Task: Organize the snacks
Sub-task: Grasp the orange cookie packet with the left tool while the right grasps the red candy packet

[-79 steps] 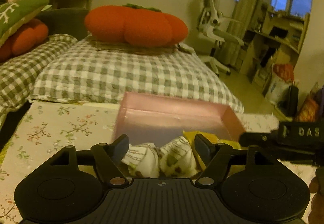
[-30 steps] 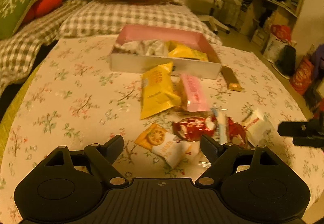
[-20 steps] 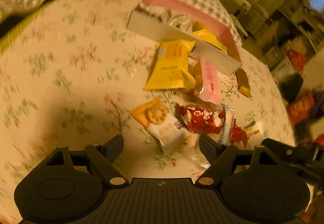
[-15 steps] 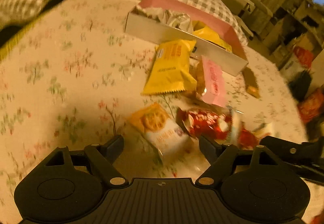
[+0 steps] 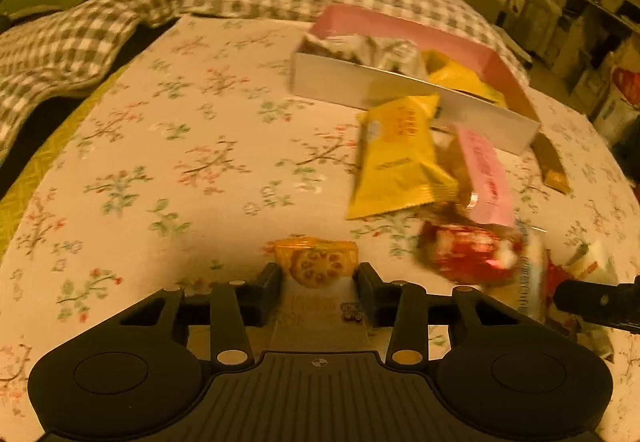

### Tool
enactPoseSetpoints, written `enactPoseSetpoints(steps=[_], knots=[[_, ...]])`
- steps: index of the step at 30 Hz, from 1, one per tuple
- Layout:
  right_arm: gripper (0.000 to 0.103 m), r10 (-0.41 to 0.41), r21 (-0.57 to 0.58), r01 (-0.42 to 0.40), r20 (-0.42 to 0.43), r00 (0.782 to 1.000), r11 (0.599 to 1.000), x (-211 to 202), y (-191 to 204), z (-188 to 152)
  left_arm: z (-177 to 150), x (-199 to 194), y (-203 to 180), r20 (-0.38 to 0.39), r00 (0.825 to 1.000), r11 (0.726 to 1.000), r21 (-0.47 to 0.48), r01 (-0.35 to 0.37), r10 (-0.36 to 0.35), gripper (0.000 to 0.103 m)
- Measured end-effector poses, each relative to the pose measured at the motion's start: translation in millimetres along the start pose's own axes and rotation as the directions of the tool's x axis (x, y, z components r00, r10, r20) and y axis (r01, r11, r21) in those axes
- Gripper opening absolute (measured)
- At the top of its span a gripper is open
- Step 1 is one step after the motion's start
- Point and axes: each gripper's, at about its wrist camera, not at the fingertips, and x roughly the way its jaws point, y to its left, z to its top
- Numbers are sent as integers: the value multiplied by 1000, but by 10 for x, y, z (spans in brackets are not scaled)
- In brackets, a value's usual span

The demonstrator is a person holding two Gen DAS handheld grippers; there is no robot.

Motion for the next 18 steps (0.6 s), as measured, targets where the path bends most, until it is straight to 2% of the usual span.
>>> enactPoseSetpoints(steps=[7,9,10,13,18], knots=[[43,-54,-35,53,-15,998,998,120,74,37,-23,22,-38,15,1000,997,71,-25,24,39],[40,-74,-48,74,-15,997,996,151,91,43,-35,24,-79,20,999,994,103,-37,35,39],[34,-82,-54,81,-17,996,995,163,93,47,-35,24,-78,20,999,993,108,-38,36,38],[28,-81,-56,80,-19,996,995,151,74,34,-8,15,-14,10,1000,996,85,-20,19,37],[26,-61,-29,61,-1,998,998,81,36,27,3,-54,68,8,1000,999,46,12,-13,36]])
